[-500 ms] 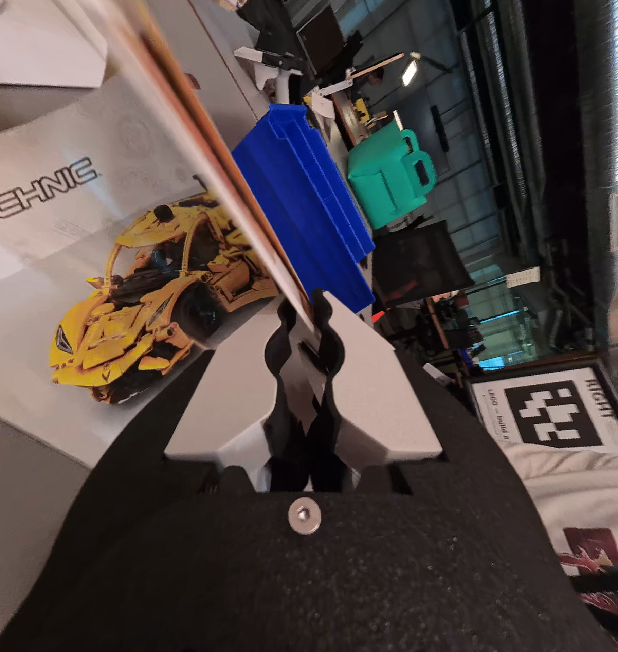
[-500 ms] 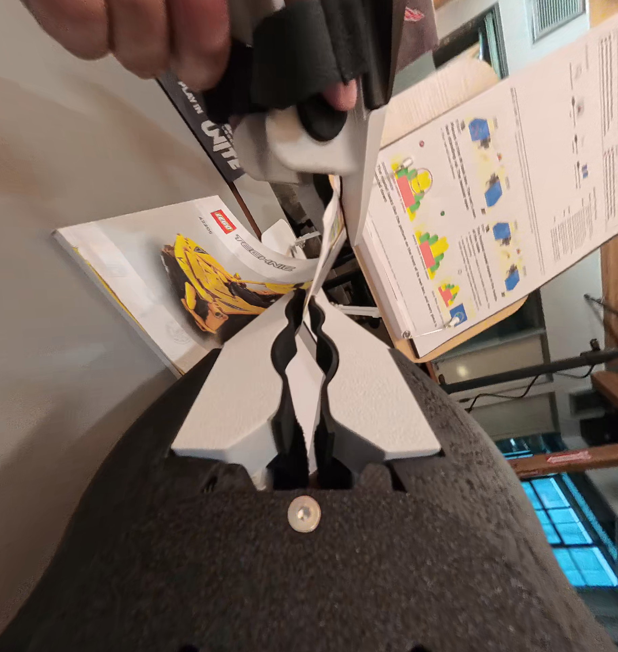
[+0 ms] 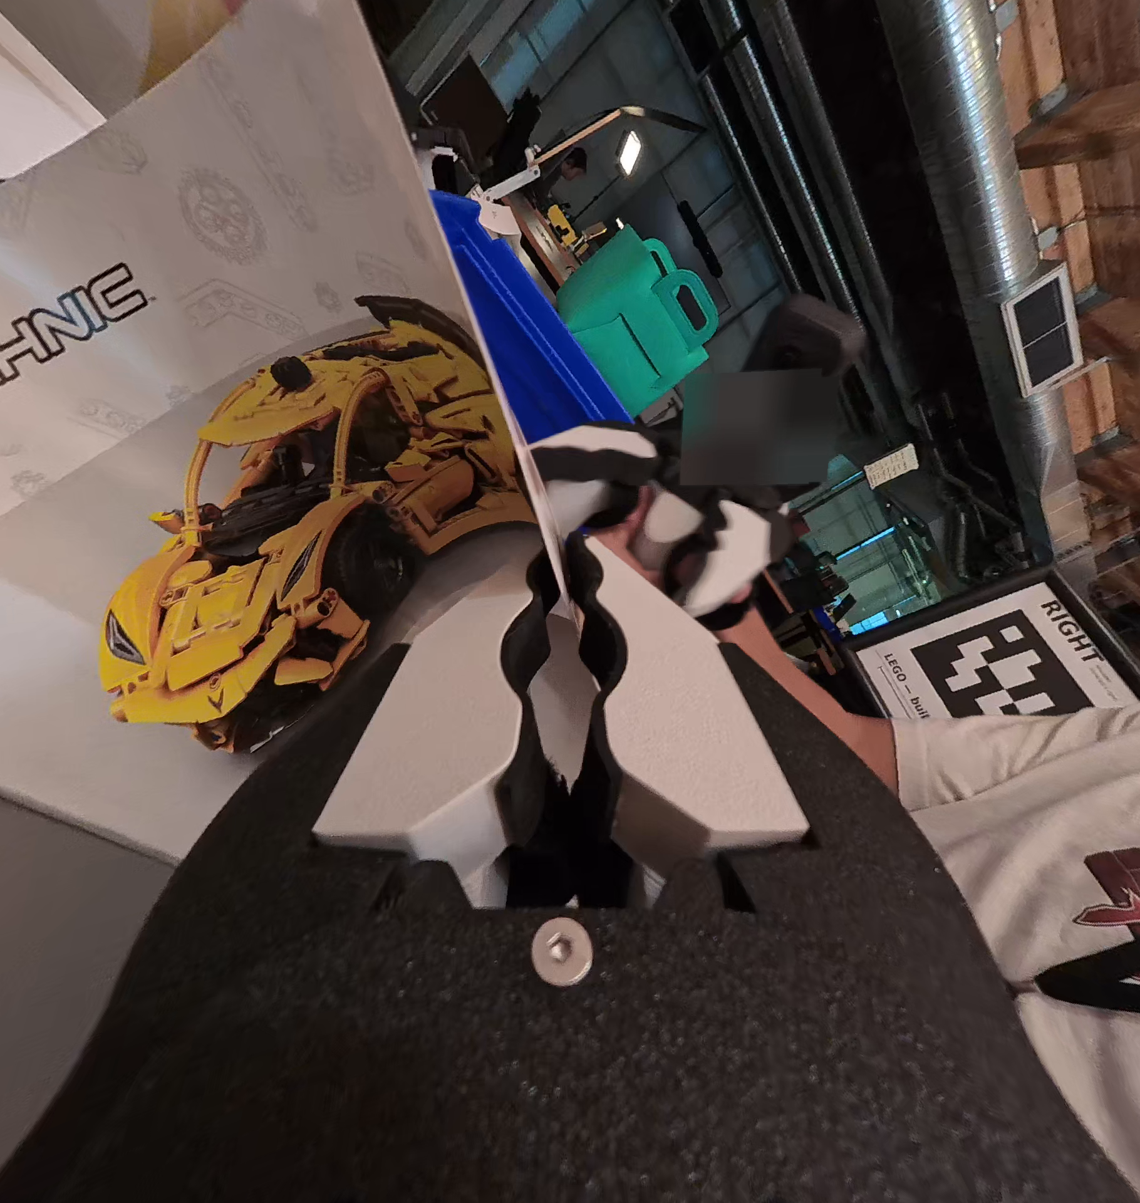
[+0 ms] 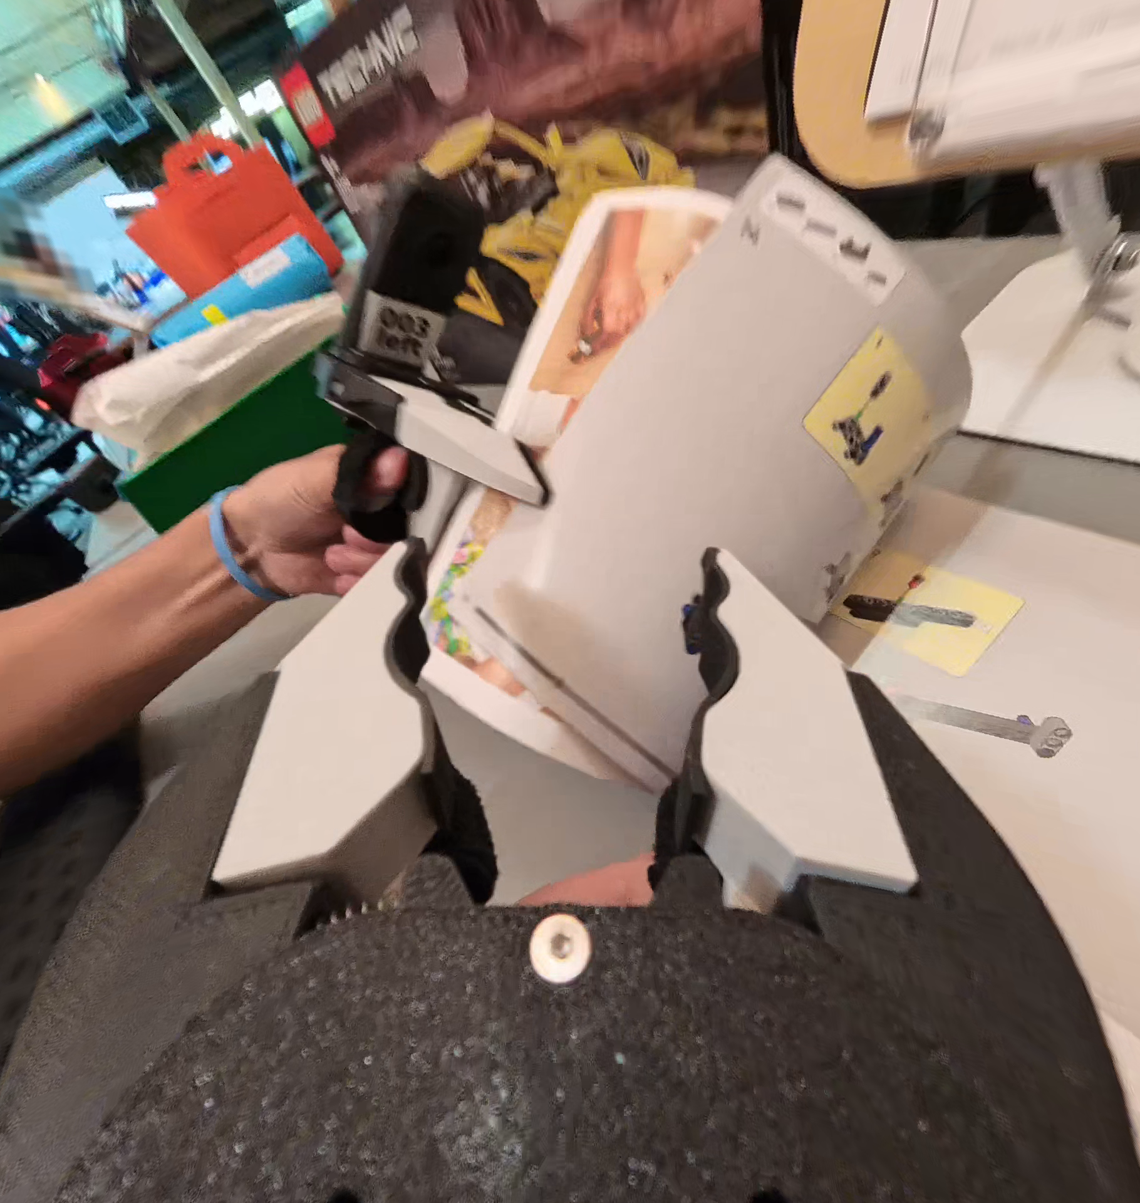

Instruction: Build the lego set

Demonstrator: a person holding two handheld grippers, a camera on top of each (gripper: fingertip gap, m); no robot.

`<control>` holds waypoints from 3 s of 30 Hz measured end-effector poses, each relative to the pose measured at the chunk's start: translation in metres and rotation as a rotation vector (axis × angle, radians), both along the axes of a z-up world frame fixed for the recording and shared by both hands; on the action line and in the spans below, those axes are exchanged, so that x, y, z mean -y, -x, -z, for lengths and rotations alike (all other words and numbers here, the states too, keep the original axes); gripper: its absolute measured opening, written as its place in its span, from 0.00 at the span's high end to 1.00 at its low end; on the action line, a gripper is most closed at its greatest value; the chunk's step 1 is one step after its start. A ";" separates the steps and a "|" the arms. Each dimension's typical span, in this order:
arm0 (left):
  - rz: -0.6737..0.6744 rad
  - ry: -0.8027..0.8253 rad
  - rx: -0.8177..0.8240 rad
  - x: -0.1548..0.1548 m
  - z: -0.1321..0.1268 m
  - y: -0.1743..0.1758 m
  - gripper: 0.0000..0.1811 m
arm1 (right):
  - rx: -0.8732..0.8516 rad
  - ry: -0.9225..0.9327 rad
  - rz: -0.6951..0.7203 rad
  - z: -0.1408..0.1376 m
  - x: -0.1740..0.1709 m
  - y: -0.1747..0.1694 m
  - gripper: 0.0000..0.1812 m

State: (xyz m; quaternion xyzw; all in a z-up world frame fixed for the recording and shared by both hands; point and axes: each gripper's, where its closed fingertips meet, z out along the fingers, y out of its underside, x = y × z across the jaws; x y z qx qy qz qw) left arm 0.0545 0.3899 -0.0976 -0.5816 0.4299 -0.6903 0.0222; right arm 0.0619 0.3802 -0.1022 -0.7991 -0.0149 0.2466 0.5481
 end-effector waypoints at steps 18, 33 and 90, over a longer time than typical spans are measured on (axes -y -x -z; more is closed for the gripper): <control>-0.272 -0.164 -0.434 -0.126 0.052 0.137 0.99 | 0.200 0.101 0.279 0.039 0.001 -0.071 0.81; -0.332 -0.633 -0.886 -0.176 0.103 0.228 1.00 | 0.792 0.338 -0.015 0.108 -0.044 0.007 1.00; -0.073 -0.857 -0.252 -0.030 0.043 -0.038 0.62 | 0.507 0.223 0.213 0.058 0.069 0.000 0.79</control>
